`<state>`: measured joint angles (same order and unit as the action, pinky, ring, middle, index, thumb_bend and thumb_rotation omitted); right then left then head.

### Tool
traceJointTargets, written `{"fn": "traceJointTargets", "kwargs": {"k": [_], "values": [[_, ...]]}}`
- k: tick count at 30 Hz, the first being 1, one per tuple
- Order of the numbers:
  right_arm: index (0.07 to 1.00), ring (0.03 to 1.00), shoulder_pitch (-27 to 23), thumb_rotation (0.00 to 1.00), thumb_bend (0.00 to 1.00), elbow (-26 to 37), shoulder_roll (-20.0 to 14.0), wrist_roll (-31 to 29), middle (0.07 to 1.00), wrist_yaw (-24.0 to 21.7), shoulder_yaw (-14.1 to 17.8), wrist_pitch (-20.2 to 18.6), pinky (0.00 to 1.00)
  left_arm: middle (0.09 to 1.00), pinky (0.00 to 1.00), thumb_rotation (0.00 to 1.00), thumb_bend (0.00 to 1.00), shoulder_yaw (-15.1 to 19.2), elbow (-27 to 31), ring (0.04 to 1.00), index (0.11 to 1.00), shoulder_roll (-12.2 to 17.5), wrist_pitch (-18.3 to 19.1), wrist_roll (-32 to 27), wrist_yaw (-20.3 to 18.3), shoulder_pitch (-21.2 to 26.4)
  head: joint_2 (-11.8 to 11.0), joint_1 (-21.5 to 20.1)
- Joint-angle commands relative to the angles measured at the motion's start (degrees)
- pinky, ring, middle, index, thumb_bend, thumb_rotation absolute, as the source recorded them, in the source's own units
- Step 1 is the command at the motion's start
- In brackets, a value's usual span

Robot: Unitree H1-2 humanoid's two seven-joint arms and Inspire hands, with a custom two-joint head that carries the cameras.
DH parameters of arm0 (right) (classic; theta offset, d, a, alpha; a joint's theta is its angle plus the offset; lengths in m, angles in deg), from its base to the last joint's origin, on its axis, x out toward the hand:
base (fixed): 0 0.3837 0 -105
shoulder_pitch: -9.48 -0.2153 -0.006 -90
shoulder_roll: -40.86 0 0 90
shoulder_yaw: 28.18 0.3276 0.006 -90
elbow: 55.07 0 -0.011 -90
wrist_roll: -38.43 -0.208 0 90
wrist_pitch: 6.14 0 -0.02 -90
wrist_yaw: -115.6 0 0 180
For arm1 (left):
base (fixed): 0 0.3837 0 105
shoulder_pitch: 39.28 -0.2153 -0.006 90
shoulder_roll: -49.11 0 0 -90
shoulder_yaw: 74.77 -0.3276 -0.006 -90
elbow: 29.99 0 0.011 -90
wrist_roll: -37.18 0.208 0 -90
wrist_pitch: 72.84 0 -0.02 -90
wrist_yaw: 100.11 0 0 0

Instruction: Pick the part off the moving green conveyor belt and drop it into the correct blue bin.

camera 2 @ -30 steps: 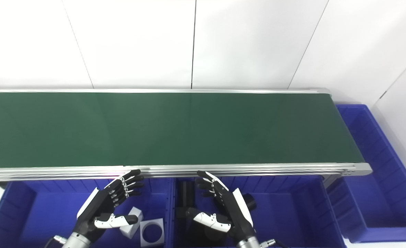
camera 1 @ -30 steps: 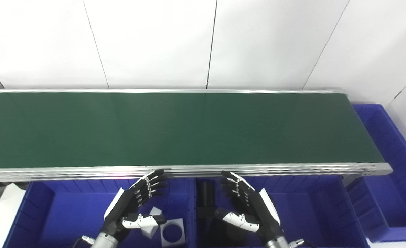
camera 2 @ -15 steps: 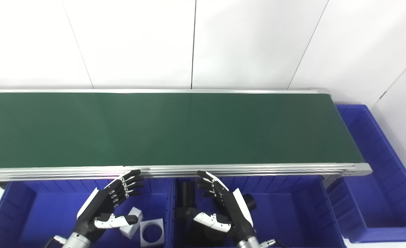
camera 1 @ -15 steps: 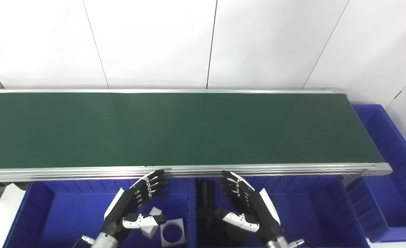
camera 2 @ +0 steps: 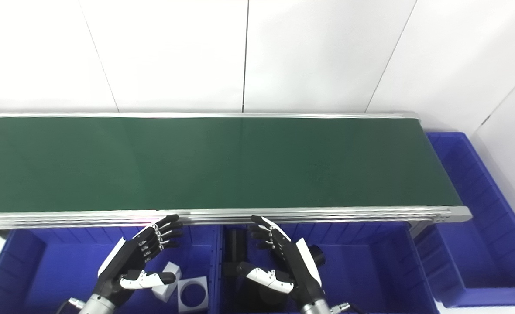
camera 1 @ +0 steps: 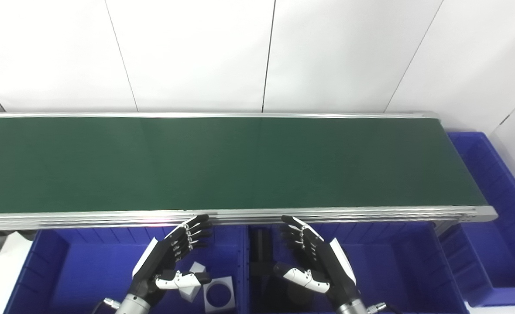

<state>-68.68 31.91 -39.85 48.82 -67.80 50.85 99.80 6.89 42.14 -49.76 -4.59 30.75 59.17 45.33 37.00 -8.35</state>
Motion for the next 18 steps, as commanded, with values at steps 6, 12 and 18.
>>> {"fn": "traceJointTargets", "kwargs": {"k": [6,12,18], "values": [[0.853,0.787,-0.55,0.5,0.7,1.34,0.26,-0.17,0.803,0.02,0.23,0.95,0.71,0.838,0.76,0.28,0.93,0.0,1.4,0.811,0.856,-0.25,-0.7,0.25,0.43,0.82,-0.03,0.03],[0.853,0.786,-0.61,0.5,0.7,1.34,0.33,-0.23,0.802,0.01,0.23,0.89,0.71,0.838,0.76,0.28,0.93,0.03,1.38,0.812,0.858,-0.15,-0.58,0.2,0.37,0.88,-0.06,-0.01],[0.854,0.785,-0.62,0.5,0.7,1.31,0.38,-0.26,0.801,0.05,0.24,0.99,0.71,0.841,0.76,0.29,0.93,0.0,1.25,0.815,0.859,-0.15,-0.94,0.28,0.34,0.9,-0.08,-0.02]]}}
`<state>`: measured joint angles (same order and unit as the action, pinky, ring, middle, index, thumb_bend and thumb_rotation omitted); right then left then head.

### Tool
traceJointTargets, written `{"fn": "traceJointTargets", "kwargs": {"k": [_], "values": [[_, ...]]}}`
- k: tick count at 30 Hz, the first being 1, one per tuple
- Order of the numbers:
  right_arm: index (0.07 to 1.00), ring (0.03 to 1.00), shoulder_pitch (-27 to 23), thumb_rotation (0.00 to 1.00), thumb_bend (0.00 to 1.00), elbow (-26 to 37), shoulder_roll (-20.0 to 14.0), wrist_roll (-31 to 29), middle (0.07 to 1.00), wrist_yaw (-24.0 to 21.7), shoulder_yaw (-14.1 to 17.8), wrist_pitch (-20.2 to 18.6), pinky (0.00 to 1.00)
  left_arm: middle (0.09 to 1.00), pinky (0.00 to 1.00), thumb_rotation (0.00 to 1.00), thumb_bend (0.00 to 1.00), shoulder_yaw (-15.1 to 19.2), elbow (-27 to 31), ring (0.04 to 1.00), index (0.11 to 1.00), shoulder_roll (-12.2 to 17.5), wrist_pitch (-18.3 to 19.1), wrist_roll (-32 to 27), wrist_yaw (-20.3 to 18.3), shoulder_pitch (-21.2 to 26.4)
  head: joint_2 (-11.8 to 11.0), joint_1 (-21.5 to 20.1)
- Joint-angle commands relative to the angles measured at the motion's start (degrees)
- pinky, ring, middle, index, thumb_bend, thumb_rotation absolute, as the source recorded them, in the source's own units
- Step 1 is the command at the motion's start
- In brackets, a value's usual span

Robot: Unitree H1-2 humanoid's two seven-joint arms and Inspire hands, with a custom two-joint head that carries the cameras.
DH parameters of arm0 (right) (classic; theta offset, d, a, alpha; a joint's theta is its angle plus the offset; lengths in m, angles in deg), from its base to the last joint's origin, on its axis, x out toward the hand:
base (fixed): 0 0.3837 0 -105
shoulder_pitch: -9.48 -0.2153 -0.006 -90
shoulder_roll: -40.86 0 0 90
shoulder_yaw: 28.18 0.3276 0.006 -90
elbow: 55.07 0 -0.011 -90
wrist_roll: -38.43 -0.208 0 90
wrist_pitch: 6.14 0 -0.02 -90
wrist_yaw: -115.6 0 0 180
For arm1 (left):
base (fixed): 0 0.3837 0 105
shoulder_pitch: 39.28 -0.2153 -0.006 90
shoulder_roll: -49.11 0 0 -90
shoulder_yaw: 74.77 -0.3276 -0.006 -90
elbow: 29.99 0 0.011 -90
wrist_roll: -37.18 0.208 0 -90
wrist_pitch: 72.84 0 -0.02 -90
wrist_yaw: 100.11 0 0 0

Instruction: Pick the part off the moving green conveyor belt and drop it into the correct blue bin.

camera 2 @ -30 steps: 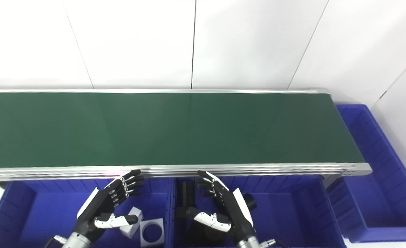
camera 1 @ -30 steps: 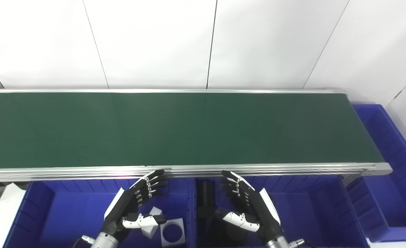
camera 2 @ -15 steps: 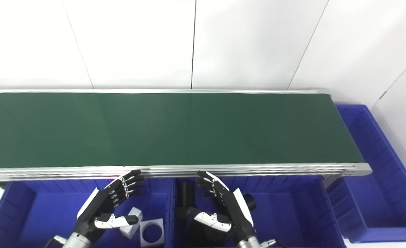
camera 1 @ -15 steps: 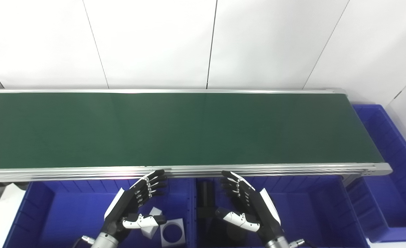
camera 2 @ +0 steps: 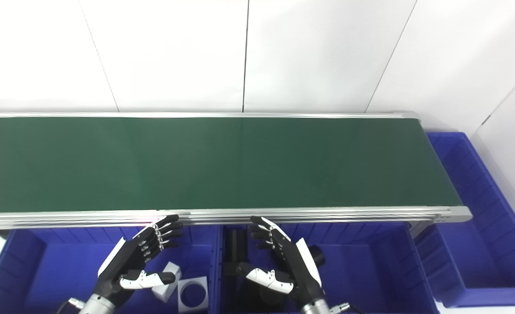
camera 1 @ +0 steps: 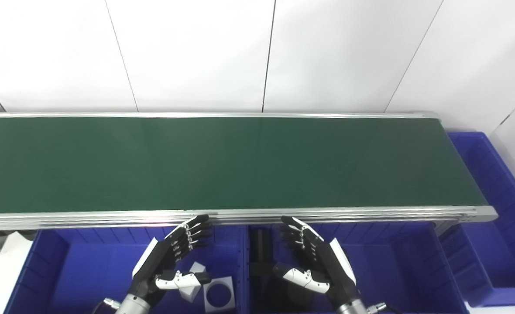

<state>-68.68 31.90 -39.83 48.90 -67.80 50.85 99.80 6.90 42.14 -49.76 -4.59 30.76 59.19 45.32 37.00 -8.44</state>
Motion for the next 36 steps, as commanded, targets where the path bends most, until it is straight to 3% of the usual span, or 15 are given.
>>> {"fn": "traceJointTargets", "kwargs": {"k": [1,36], "values": [[0.854,0.787,-0.57,0.51,0.7,1.43,0.35,-0.36,0.802,0.02,0.25,0.84,0.71,0.839,0.76,0.28,0.93,-0.01,1.36,0.813,0.859,-0.18,-0.85,0.18,0.3,0.85,0.0,0.07],[0.856,0.785,-0.62,0.51,0.7,1.38,0.19,-0.23,0.802,-0.02,0.2,1.06,0.71,0.843,0.76,0.28,0.93,-0.03,1.13,0.815,0.858,-0.19,-1.07,0.16,0.22,0.96,-0.1,0.18]]}}
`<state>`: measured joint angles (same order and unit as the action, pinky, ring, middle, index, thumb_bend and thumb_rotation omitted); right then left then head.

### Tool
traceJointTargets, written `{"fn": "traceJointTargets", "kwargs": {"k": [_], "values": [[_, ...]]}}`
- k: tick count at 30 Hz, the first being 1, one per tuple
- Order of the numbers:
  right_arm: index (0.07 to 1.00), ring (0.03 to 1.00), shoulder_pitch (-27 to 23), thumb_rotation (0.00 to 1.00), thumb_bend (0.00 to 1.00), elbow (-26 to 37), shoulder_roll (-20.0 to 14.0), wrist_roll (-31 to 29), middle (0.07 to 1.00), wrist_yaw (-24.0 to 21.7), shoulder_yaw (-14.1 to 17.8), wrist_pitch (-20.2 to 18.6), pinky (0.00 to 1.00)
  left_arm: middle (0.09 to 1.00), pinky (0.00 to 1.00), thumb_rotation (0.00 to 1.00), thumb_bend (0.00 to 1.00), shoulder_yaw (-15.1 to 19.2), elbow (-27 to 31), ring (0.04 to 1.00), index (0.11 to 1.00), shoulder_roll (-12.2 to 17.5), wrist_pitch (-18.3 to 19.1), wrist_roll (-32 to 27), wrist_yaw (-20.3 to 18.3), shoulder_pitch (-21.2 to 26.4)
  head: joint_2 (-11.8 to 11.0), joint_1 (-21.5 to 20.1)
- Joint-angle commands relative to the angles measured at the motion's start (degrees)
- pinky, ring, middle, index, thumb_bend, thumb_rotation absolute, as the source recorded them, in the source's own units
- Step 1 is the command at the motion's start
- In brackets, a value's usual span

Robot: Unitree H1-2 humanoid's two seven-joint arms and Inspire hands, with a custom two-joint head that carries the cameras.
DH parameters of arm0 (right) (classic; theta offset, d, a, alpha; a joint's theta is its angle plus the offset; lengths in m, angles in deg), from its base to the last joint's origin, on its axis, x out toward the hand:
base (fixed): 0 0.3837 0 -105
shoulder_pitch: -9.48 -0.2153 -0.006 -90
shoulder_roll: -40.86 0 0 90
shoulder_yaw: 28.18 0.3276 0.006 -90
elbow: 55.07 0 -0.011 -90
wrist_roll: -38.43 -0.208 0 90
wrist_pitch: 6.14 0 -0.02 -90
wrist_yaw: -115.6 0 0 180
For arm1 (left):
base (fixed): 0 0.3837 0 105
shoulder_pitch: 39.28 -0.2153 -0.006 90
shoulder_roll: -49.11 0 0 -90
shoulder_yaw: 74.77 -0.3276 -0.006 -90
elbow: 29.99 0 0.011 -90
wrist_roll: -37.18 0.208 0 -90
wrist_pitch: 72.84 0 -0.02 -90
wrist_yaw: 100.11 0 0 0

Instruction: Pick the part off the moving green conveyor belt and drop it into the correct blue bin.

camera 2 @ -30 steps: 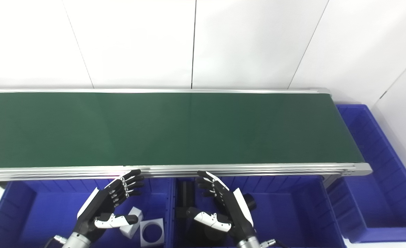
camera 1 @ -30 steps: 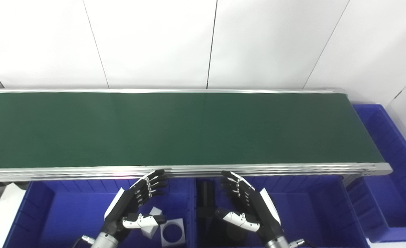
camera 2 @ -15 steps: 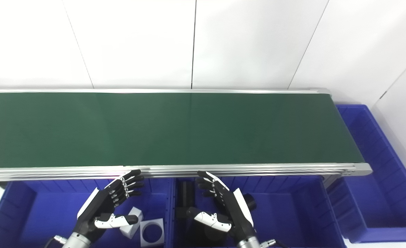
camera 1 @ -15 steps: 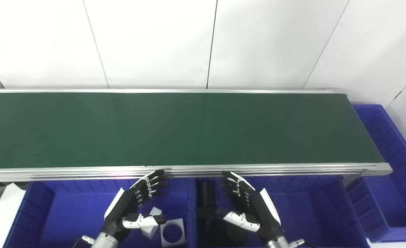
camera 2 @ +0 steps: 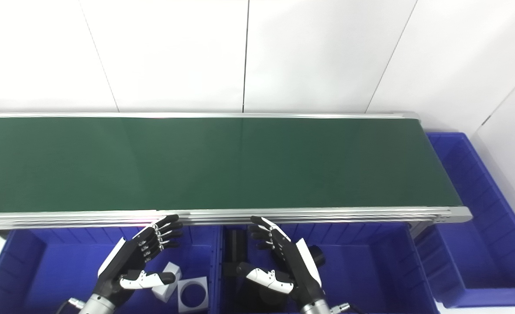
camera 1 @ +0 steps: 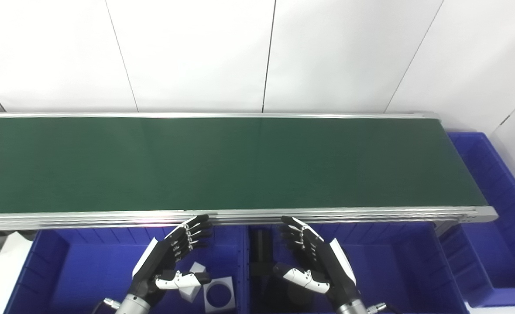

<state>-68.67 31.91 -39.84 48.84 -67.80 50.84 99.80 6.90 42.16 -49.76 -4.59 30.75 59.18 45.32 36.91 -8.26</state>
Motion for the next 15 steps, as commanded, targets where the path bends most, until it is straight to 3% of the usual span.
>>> {"fn": "traceJointTargets", "kwargs": {"k": [1,11,15], "values": [[0.855,0.784,-0.64,0.51,0.7,1.42,0.22,-0.14,0.801,-0.01,0.2,1.0,0.71,0.843,0.76,0.28,0.93,-0.02,1.06,0.815,0.858,-0.18,-1.09,0.25,0.28,1.0,-0.03,-0.01],[0.854,0.784,-0.77,0.51,0.7,1.13,0.31,-0.49,0.799,-0.1,0.24,0.97,0.71,0.841,0.76,0.27,0.92,0.05,0.86,0.812,0.86,-0.32,-1.02,0.19,0.21,1.05,-0.24,0.2],[0.859,0.788,-0.68,0.5,0.69,1.17,0.19,-0.6,0.802,-0.25,0.18,1.04,0.72,0.838,0.76,0.27,0.92,-0.02,0.92,0.808,0.86,-0.33,-1.27,0.43,0.26,1.0,-0.79,2.26]]}}
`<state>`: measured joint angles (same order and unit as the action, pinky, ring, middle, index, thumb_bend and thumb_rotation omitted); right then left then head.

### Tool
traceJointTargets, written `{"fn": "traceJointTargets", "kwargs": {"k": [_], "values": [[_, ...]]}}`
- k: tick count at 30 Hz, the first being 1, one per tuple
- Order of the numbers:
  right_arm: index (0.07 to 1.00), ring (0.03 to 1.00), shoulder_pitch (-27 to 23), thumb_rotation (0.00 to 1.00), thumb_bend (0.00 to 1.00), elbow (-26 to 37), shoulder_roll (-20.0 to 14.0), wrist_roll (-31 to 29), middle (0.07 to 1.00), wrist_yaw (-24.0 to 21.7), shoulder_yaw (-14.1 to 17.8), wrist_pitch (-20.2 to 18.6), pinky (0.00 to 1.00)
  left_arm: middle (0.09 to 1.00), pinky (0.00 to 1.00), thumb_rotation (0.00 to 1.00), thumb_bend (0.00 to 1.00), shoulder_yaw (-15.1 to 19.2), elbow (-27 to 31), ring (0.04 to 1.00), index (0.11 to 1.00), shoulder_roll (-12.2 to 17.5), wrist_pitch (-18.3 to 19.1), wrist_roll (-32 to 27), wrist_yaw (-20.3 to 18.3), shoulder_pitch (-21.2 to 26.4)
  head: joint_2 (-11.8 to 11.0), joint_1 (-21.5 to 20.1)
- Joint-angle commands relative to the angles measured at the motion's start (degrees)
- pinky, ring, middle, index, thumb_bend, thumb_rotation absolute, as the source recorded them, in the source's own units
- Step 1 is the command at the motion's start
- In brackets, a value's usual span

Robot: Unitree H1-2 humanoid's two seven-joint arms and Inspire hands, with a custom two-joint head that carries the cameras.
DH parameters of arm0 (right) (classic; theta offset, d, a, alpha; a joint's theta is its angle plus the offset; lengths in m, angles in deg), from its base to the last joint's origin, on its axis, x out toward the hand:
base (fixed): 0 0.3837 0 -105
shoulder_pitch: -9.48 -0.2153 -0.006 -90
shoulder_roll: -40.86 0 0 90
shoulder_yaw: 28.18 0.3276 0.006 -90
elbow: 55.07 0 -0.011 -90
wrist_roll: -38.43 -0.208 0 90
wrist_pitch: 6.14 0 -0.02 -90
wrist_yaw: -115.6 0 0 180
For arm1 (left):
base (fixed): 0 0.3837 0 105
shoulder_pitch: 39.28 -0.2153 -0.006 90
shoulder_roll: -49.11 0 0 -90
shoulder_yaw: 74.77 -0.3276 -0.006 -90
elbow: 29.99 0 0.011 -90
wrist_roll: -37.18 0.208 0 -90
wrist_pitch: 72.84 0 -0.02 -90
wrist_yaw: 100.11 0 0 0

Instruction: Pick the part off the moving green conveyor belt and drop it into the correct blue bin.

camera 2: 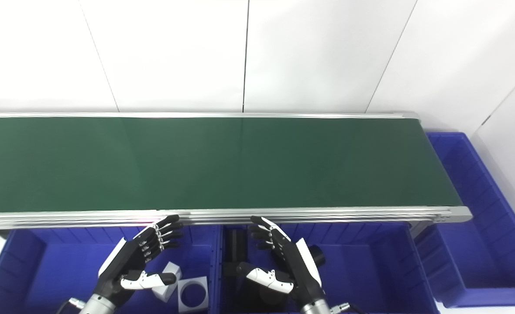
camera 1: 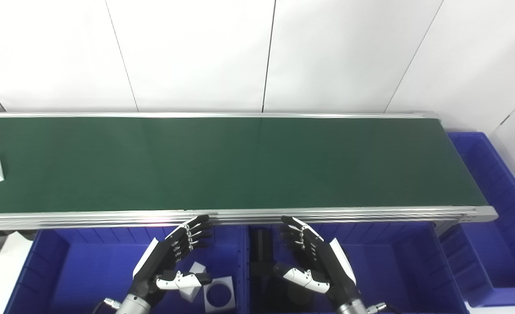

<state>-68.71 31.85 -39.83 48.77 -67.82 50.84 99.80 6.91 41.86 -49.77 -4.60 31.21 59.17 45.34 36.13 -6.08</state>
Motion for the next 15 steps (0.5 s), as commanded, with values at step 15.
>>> {"fn": "traceJointTargets", "kwargs": {"k": [15], "values": [[0.863,0.787,0.16,0.4,0.58,3.03,-0.82,-1.39,0.792,-0.93,0.85,1.31,0.73,0.848,0.76,0.25,0.95,-0.57,-2.49,0.818,0.864,-2.45,-3.23,1.63,1.0,1.39,-7.45,15.21]]}}
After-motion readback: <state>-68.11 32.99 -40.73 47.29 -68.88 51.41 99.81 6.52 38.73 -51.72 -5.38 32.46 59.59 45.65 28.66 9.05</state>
